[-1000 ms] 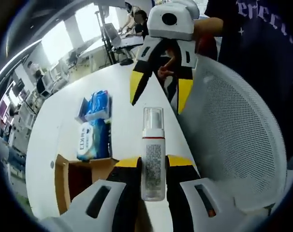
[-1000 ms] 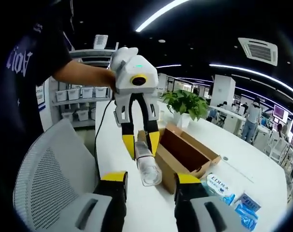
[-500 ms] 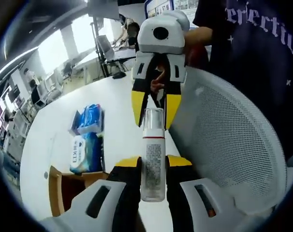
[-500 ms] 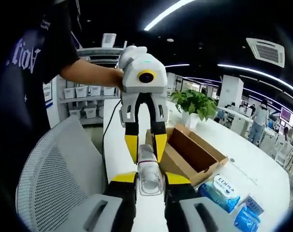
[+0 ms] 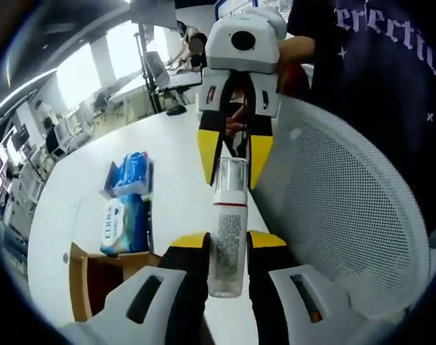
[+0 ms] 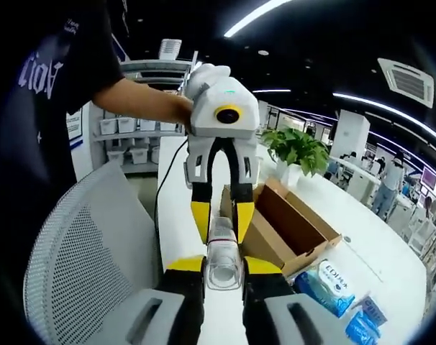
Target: Operate the shoe box by opening the lid, removing the specified soft item, and placing it in the target area until the item is outside and the box remains undamaged.
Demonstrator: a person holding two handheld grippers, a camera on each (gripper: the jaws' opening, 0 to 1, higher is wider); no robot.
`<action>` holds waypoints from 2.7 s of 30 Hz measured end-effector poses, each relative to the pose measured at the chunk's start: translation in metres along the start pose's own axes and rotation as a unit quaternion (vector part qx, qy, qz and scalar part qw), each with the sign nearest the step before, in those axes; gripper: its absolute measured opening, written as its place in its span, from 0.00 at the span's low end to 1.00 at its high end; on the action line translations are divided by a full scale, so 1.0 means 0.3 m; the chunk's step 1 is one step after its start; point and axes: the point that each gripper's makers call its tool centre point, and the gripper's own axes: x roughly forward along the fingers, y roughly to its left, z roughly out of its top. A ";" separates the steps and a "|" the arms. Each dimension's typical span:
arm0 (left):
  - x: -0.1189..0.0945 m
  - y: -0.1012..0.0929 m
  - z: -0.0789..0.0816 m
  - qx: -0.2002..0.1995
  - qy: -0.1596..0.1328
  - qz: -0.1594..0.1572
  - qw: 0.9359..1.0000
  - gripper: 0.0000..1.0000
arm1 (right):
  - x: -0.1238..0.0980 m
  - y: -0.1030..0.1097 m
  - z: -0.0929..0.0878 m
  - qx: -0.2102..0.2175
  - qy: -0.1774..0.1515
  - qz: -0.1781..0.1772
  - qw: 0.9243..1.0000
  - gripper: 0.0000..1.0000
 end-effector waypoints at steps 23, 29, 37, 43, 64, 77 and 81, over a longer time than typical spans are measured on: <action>-0.024 0.054 -0.022 -0.041 -0.004 0.049 0.998 0.34 | 0.009 -0.048 0.018 0.001 0.010 0.005 1.000 0.13; -0.063 0.075 -0.035 -0.078 -0.021 0.079 0.994 0.45 | 0.012 -0.073 0.031 -0.015 0.019 0.019 1.000 0.14; -0.106 0.088 -0.058 -0.123 -0.043 0.115 0.985 0.54 | 0.004 -0.122 0.055 -0.033 0.036 0.036 0.998 0.14; -0.139 0.102 -0.089 -0.159 -0.058 0.155 0.973 0.69 | -0.021 -0.179 0.064 -0.063 0.060 0.048 0.995 0.14; -0.246 0.081 -0.186 -0.254 -0.102 0.256 0.927 0.89 | -0.104 -0.429 0.142 -0.166 0.142 0.068 0.973 0.14; -0.291 0.079 -0.224 -0.276 -0.098 0.305 0.906 0.99 | -0.114 -0.588 0.165 -0.198 0.192 0.067 0.959 0.14; -0.302 0.067 -0.215 -0.275 -0.098 0.315 0.903 0.99 | -0.111 -0.642 0.147 -0.212 0.217 0.071 0.950 0.14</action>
